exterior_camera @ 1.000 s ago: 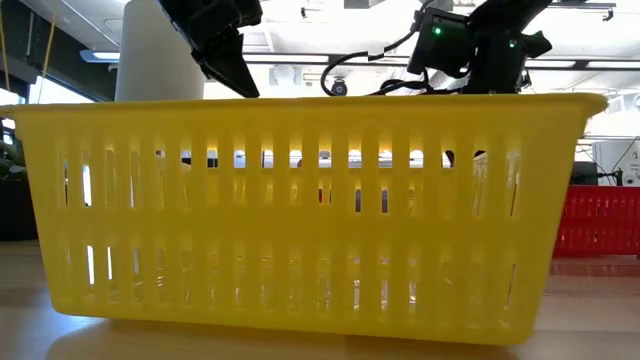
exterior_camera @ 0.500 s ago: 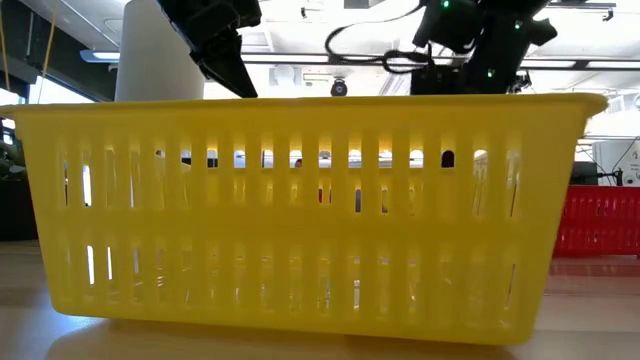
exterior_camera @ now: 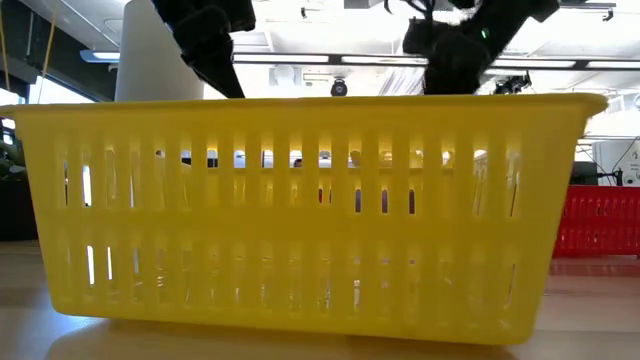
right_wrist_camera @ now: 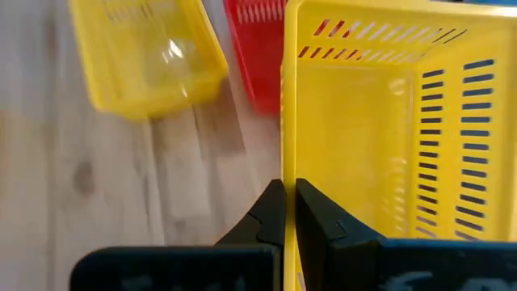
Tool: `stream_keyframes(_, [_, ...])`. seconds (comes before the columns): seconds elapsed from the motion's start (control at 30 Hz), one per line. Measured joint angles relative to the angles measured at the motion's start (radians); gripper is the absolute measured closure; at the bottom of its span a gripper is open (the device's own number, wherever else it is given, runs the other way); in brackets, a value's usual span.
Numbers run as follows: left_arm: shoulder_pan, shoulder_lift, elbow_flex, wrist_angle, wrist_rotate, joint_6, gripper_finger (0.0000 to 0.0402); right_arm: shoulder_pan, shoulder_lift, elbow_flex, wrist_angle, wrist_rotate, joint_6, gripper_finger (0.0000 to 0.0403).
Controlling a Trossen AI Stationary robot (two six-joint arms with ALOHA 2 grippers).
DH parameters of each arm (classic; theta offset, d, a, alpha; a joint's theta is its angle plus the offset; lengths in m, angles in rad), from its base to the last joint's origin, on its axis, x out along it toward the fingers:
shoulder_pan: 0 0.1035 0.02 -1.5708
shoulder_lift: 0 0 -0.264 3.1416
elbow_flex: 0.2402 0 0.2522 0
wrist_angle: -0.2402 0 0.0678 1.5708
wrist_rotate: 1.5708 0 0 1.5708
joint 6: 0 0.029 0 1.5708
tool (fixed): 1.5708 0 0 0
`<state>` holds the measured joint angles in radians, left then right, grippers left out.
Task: Stack baskets by color
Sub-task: Stack the top yellow bin on the middle yellow bin
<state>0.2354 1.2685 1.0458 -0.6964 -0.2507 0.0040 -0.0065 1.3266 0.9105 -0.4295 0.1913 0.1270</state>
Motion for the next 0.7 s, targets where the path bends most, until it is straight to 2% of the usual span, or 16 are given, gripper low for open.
stream_keyframes(0.43, [0.044,-0.125,0.0,-0.093,-0.023,-0.011,0.0271,0.056,0.015,0.199,-0.007,0.039,-0.1,0.0403])
stream_keyframes(0.7, [0.085,-0.231,0.0,-0.115,-0.061,-0.027,0.0271,0.1,0.141,0.371,-0.04,0.043,-0.167,0.0403])
